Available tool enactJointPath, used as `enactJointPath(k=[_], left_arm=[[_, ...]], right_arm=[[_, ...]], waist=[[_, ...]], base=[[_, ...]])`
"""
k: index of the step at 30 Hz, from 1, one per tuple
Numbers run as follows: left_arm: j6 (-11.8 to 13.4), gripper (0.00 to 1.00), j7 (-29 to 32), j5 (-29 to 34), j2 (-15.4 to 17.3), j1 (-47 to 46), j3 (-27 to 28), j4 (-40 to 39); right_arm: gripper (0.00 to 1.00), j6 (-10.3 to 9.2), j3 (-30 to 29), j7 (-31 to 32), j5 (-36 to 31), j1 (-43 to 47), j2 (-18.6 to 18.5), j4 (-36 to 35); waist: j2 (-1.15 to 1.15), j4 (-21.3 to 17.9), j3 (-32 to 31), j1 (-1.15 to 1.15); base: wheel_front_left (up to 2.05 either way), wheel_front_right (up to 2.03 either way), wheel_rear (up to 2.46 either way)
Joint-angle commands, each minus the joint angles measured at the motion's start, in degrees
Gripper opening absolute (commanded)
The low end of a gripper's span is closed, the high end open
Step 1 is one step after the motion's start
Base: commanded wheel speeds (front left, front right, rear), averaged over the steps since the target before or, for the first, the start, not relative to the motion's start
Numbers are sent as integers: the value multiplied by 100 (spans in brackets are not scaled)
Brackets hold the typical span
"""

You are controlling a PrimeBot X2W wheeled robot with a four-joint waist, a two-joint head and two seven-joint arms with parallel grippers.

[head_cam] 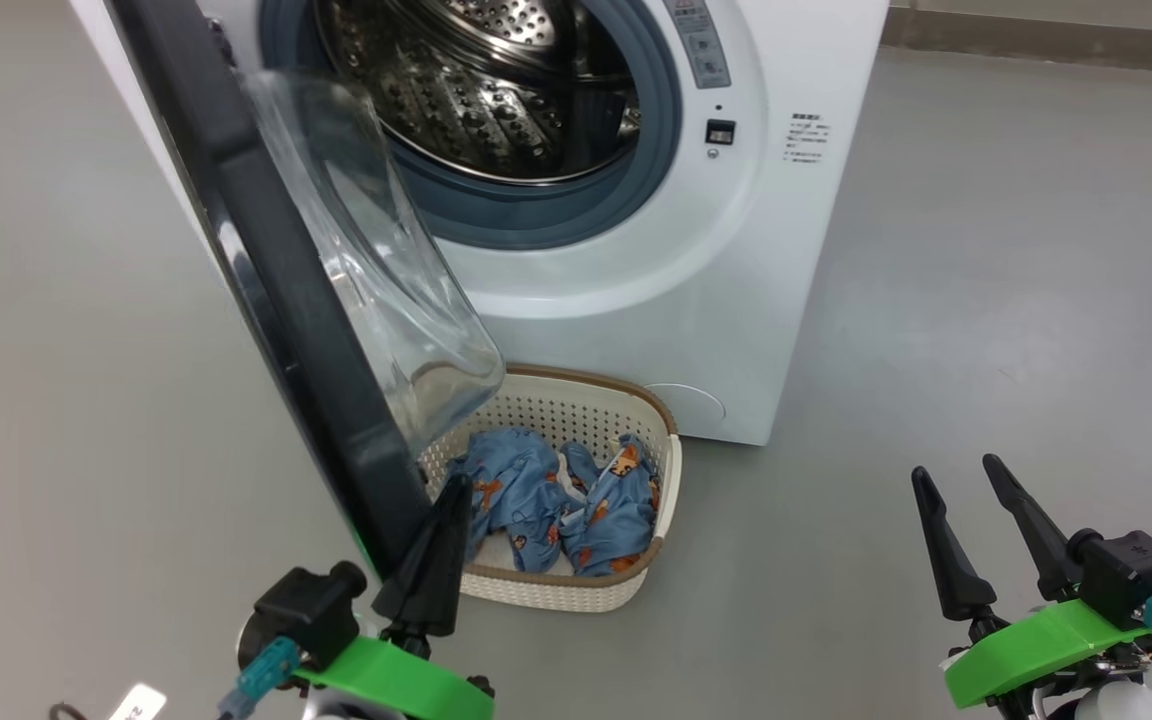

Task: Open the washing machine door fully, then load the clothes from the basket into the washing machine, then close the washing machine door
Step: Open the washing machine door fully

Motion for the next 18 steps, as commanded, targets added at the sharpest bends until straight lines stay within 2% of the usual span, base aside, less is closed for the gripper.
enactJointPath(k=[1,18], left_arm=[[72,0,-35,25,188,22,382,-136],[168,0,-35,215,270,491,840,-499]], right_arm=[[100,26,88,-70,-76,-142,-115,-154],[100,26,88,-70,-68,-74,-77,-152]], waist=[[0,67,-15,0],[0,455,-102,0]], base=[[0,0,0],[0,0,0]])
